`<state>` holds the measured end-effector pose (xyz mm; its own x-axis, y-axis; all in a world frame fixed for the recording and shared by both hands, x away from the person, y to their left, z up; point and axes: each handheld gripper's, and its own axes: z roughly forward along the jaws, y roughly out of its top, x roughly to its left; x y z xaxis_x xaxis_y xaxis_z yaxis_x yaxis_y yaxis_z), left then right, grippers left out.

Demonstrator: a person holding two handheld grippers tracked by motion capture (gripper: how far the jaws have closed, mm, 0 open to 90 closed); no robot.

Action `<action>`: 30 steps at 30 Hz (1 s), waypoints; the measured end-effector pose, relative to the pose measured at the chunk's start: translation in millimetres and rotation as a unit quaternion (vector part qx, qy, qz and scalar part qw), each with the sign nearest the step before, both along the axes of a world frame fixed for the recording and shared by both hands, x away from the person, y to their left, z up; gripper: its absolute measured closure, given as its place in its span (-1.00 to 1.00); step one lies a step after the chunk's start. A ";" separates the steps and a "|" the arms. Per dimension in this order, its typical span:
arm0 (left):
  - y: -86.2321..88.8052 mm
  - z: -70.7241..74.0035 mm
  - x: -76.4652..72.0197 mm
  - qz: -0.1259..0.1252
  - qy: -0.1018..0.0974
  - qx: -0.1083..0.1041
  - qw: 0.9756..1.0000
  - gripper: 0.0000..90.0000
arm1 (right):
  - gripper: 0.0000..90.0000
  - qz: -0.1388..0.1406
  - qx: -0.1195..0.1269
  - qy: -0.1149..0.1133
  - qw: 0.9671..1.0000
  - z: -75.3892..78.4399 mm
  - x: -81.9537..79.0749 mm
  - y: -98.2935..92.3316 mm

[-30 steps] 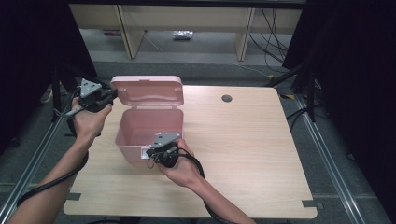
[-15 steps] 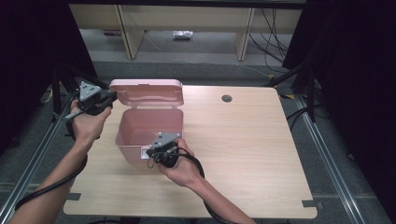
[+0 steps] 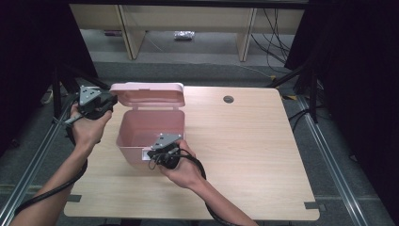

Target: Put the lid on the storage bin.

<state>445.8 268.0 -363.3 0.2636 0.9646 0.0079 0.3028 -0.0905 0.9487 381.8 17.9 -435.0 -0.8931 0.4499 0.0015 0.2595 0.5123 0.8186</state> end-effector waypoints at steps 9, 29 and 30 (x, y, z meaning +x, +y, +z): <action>-0.2 -0.8 -2.2 -0.001 0.000 0.003 1.000 0.94 | 1.00 0.008 0.021 -0.001 1.000 7.9 -2.7 -4.7; 1.1 -6.4 -11.0 -0.002 -0.003 -0.007 1.000 0.93 | 1.00 -0.066 0.050 -0.014 0.996 30.1 20.2 -35.9; 1.0 -6.9 -11.7 -0.002 -0.003 -0.007 1.000 0.93 | 1.00 -0.071 0.052 -0.015 0.996 30.6 21.6 -37.2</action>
